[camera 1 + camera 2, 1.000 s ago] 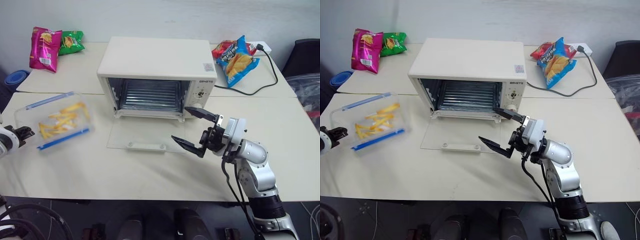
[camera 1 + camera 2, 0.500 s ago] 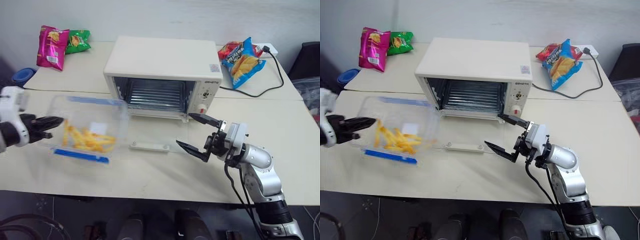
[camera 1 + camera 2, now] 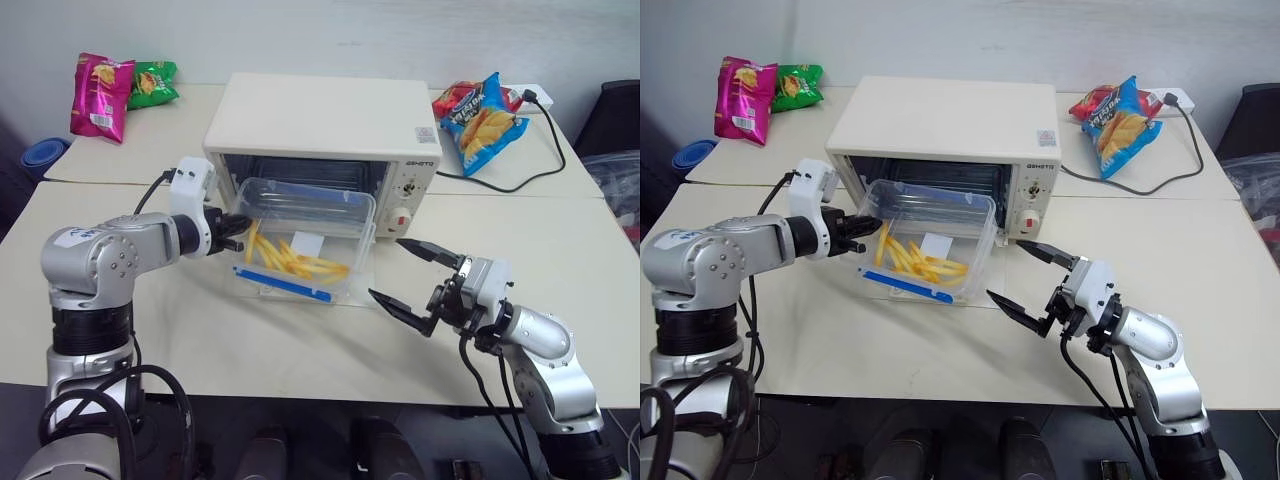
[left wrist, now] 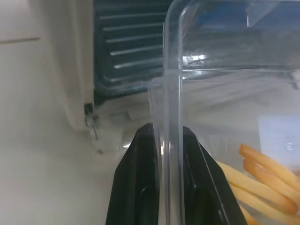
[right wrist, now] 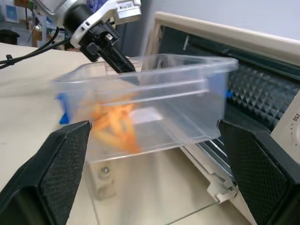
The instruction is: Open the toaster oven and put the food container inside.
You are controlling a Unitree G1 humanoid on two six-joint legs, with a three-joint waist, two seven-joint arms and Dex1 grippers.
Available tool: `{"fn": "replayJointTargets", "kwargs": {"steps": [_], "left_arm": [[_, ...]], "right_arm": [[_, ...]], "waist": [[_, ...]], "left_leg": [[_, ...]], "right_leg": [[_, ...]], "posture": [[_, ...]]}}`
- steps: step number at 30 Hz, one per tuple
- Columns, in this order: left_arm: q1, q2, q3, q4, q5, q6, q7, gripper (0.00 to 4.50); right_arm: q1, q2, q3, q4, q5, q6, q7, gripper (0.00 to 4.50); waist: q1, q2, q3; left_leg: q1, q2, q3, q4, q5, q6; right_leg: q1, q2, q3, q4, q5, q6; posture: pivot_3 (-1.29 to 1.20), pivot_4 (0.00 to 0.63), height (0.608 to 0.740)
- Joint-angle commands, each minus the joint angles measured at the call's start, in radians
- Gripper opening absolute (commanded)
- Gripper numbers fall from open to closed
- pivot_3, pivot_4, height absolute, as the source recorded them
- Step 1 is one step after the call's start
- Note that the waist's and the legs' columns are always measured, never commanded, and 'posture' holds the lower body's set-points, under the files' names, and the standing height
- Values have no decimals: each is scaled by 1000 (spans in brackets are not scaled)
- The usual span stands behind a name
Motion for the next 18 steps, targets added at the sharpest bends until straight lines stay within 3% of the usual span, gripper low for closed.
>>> {"fn": "replayJointTargets", "kwargs": {"steps": [1, 6, 10, 13, 16, 18], "left_arm": [[-18, -31, 29, 2, 5, -40, -15, 1585], [-41, -44, 180, 17, -103, -41, -107, 2964], [72, 81, 194, 6, -105, -112, -253, 2964], [202, 216, 173, 2, -78, -257, -467, 2964], [375, 302, 115, 31, 39, -630, -752, 2429], [425, 282, 100, 64, 51, -770, -846, 1828]], "right_arm": [[20, 0, -30, -70, 25, 16, -37, 4500], [48, -18, -58, -104, 65, 60, -44, 4500], [67, -36, -71, -144, 86, 116, -62, 4500], [82, -73, -44, -201, 127, 230, -65, 4500], [100, -140, 45, -225, 78, 366, -63, 3944], [87, -143, 100, -216, 39, 400, -80, 3249]], "waist": [[2, 0, 0], [2, 0, 0], [-9, 0, 0], [-13, 0, 0], [-8, 1, 0], [0, 1, 0]], "left_leg": [[0, 0, 0, 0, 0, 0], [-1, 0, -1, 1, 0, 0], [1, 1, 1, -2, 0, 0], [2, 1, 0, -2, 0, 0], [0, 1, -3, -2, 0, -1], [1, 1, -2, -2, 0, -1]], "right_leg": [[0, 0, 0, 0, 0, 0], [0, 0, 0, 0, 0, 0], [0, 0, 0, 0, 0, 0], [0, 0, 0, -1, 0, 0], [0, -1, 5, -3, 0, -1], [0, -2, 5, -4, -1, -1]], "posture": [[0, 150, 740], [0, 150, 740], [0, 150, 740], [0, 150, 740], [0, 150, 740], [0, 150, 740]]}}
